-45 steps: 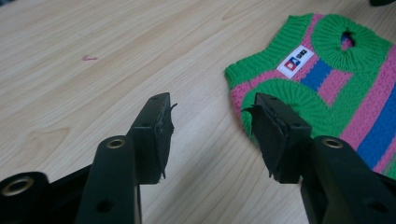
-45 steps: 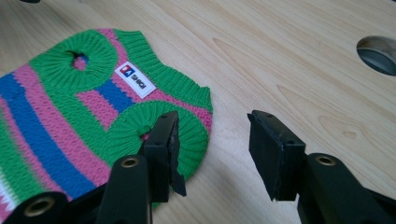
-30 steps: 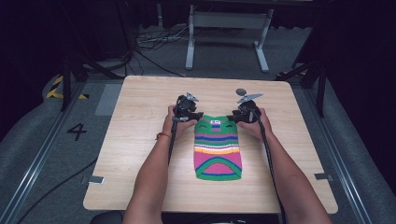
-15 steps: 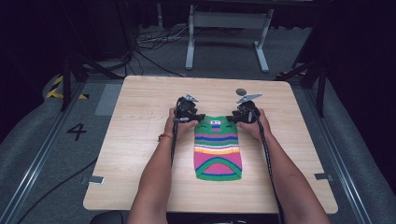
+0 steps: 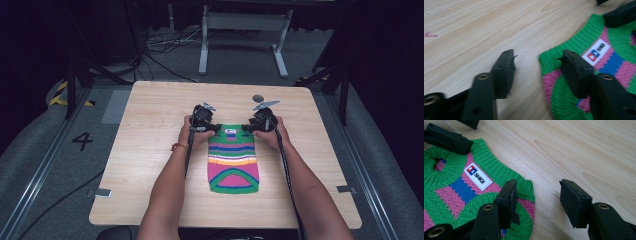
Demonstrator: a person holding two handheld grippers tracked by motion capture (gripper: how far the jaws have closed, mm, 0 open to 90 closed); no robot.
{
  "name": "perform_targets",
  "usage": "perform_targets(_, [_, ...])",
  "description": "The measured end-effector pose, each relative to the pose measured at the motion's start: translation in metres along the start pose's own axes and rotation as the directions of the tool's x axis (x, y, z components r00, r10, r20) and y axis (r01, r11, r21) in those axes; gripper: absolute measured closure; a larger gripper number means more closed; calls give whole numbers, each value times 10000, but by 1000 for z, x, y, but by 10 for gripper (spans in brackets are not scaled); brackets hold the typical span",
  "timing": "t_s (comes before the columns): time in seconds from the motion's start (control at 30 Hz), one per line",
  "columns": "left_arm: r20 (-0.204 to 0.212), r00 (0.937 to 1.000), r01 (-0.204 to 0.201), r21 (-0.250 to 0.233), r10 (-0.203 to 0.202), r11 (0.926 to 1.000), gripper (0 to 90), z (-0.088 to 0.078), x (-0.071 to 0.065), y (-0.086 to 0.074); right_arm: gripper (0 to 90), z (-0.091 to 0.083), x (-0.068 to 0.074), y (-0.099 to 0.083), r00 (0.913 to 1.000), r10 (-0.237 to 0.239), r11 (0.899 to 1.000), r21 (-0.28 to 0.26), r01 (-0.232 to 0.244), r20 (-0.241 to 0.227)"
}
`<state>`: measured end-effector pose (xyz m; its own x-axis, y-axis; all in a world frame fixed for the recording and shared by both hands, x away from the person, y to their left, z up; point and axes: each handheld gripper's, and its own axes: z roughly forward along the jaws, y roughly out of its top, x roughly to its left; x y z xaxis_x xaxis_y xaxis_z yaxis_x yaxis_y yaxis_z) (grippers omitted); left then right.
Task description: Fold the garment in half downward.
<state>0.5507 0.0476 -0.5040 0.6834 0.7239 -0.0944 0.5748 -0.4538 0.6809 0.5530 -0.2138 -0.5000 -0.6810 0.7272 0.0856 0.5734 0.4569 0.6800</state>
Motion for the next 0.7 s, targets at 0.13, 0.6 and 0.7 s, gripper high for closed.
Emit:
perform_targets(0.13, [101, 9998, -147, 10, 147, 9999, 469, 0, -1, 1, 603, 1, 0, 0, 9993, 88, 10000, -6, -88, -360])
perform_targets(0.6, [817, 9957, -443, 11, 441, 9990, 814, 0, -3, 3, 857, -1, 13, 3, 9974, -667, 9977, 116, 670, -273])
perform_targets(0.7, [576, 9967, -568, -101, 573, 9983, 831, 0, -4, 5, 862, -3, 11, 3, 9973, -676, 9977, 34, 677, -282])
